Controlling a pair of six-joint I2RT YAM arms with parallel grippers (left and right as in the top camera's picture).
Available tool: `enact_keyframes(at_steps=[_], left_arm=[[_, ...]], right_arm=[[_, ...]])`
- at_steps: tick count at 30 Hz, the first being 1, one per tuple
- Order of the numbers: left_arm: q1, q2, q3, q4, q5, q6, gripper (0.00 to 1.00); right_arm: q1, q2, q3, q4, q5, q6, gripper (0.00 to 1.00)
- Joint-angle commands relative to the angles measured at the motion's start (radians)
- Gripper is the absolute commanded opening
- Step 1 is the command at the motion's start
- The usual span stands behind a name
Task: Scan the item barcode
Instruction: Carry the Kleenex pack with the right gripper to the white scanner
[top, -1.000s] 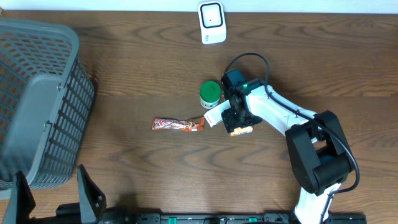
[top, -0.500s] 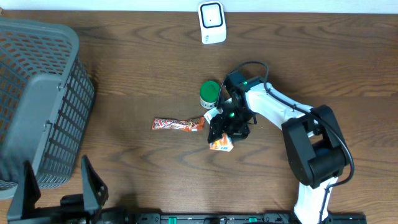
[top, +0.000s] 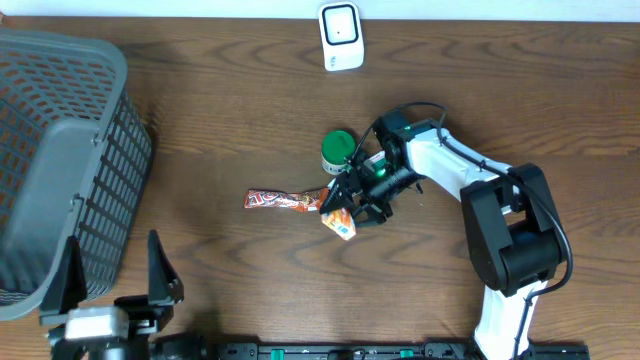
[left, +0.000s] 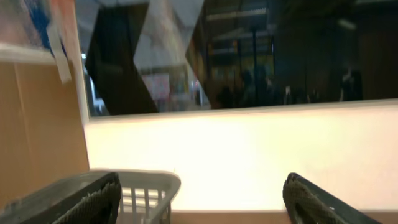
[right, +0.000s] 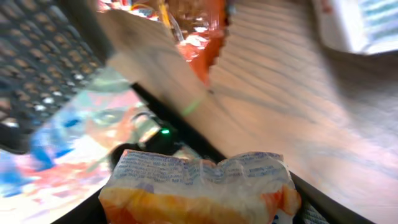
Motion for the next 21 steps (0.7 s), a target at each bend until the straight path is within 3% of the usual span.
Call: enact_keyframes(at_steps=[1,17,21], left_arm=[[-0.003,-0.006,-0.001,-0.065,0.006,-0.001,0.84],[-0.003,-0.006,-0.001,-0.250,0.006,-0.001,0.84],[-0.003,-0.006,-0.001,-0.250,0.006,-0.001,0.84]], right_arm=[[-0.008,0.002,-0.003,0.003,-0.124,0.150,0.67],[-0.010,0.002,-0.003,0.032,-0.153,0.228,0.64],[-0.010,0.001,-0.002,0.034,-0.157,0.216,0.55]])
